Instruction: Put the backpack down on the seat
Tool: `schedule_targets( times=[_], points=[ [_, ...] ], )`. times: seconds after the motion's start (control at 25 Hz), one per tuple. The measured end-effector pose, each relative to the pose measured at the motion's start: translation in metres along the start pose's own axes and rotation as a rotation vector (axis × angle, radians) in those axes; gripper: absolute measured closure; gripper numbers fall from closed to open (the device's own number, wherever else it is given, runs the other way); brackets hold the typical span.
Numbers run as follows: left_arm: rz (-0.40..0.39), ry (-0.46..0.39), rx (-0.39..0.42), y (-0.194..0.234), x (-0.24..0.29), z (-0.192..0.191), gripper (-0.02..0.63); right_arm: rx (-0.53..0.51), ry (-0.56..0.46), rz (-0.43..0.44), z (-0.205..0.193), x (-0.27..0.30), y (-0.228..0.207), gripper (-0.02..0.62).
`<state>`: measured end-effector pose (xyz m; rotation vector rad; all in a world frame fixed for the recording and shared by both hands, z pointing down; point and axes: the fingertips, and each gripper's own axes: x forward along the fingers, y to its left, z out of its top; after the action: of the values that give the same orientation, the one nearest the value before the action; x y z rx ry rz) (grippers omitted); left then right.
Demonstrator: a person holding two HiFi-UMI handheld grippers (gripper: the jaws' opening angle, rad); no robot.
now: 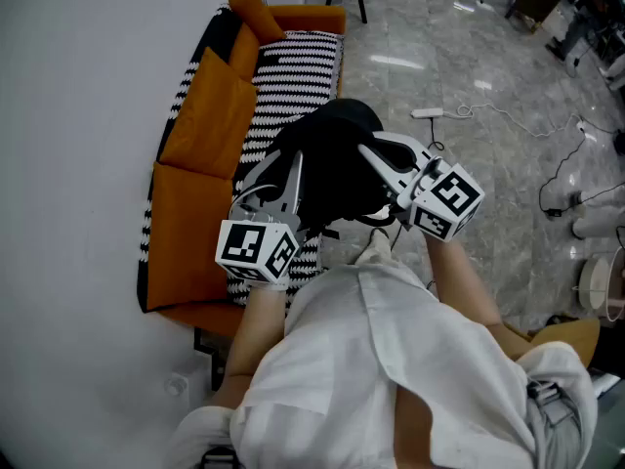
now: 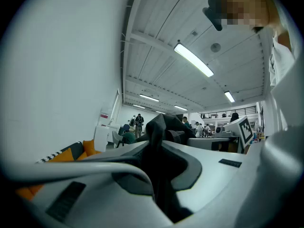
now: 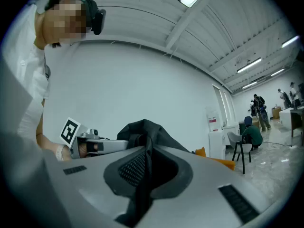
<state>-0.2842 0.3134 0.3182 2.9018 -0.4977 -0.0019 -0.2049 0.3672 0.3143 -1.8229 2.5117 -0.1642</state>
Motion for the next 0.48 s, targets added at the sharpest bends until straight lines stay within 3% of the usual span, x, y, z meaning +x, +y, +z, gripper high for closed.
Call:
schedule_targets(
  times=[0.48],
  points=[
    [-0.002,-0.01,-0.006,0.0088,-0.0037,0.0012,0.563,-0.018,0.008,0.017,-0.0002,0.01,0.0045,0.568]
  ],
)
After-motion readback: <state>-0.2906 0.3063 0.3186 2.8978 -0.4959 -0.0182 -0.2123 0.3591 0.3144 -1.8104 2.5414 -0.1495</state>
